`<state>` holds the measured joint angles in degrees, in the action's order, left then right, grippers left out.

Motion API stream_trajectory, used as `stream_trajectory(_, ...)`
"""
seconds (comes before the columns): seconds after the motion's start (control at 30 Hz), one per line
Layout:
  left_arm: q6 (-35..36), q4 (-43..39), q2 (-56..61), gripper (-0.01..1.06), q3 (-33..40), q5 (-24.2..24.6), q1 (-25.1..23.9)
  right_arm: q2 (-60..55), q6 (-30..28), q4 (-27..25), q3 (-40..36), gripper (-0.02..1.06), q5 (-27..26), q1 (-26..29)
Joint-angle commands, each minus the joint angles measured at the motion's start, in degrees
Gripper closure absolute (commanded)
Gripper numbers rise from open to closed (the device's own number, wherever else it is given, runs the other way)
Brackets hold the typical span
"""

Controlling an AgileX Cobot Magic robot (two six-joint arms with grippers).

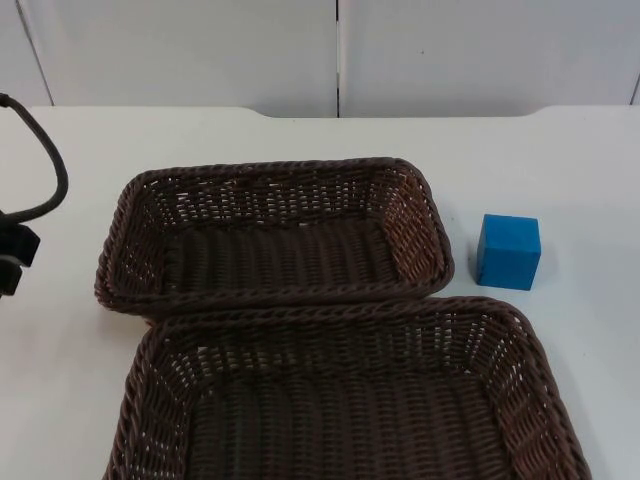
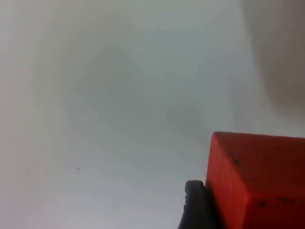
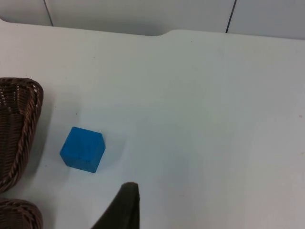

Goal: Pick up one cube with the left hand and place it into the upper basket. Pick up one cube with the right hand and place it into the lower basket.

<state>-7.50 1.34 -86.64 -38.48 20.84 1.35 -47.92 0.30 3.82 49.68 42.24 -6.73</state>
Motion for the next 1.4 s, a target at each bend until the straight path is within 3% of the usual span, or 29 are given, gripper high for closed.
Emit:
stream_trajectory(0.0,0.5,1.3,0.6,1.05,-0.2,-0.2,-0.1,0.2,0.0,0.5,0.6,-0.01,-0.1,0.2)
stream_trajectory(0.43,0.5,2.5,0.8,1.05,-0.2,-1.5,1.4,0.2,0.0,0.5,0.6,-0.01,-0.1,0.2)
stream_trajectory(0.6,0.5,2.7,0.7,1.05,-0.2,-4.1,6.6,0.2,0.0,0.2,0.6,-0.01,-0.1,0.2)
stream_trajectory(0.7,0.6,2.9,0.7,1.05,-0.2,-9.7,11.8,0.2,0.0,0.1,0.6,-0.01,-0.1,0.2)
stream_trajectory(0.77,1.0,2.9,0.6,1.05,-0.9,-10.2,12.5,0.2,0.0,0.1,0.6,-0.01,-0.1,0.2)
stream_trajectory(1.0,1.5,3.6,-2.6,1.05,-9.1,-6.0,13.7,0.2,0.0,0.1,0.6,-0.01,-0.1,0.2)
stream_trajectory(1.17,1.5,4.2,-8.2,1.05,-17.4,0.3,13.8,0.2,0.0,0.1,0.6,-0.01,0.1,0.2)
stream_trajectory(1.37,0.5,4.5,-14.2,1.05,-23.9,3.1,16.1,0.2,0.0,0.1,0.6,-0.01,-0.1,0.2)
